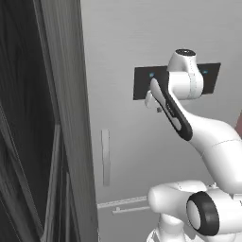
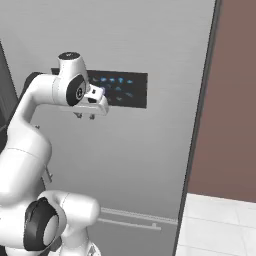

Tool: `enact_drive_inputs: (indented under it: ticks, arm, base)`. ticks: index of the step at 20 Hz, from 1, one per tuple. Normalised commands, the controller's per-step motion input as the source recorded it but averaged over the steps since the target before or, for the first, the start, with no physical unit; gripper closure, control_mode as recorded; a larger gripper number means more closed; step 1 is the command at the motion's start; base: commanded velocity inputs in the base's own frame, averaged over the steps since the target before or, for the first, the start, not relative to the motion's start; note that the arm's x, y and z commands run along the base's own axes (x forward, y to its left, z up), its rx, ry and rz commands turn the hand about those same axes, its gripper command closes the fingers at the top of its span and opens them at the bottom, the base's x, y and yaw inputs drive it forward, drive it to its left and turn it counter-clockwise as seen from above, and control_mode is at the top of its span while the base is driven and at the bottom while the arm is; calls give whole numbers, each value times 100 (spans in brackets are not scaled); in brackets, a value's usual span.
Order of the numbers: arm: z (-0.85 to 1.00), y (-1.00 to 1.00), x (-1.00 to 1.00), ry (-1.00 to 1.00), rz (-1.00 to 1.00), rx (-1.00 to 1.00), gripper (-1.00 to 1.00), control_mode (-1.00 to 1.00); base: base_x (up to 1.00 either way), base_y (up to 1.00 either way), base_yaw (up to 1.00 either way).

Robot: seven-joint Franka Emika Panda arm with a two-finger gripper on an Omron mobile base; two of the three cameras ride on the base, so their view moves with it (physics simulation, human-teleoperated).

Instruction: Open the fridge, remove the pear, carrot, and chicken drumstick, and place them on any counter.

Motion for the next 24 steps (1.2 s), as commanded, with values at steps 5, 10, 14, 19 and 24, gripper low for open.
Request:
enact_drive_inputs:
  ticks: [5, 10, 14, 19, 24]
  arm:
    - [0, 0, 0, 0, 0, 0, -100, 100]
    - [0, 0, 0, 0, 0, 0, -100, 100]
    - [0, 0, 0, 0, 0, 0, -100, 100]
    - [0, 0, 0, 0, 0, 0, -100, 100]
    - [0, 0, 0, 0, 0, 0, -100, 100]
  base:
    - [-38, 1, -2]
    - [-100, 24, -6]
    - [-70, 34, -5]
    - [-12, 63, 0]
    - [20, 58, 0]
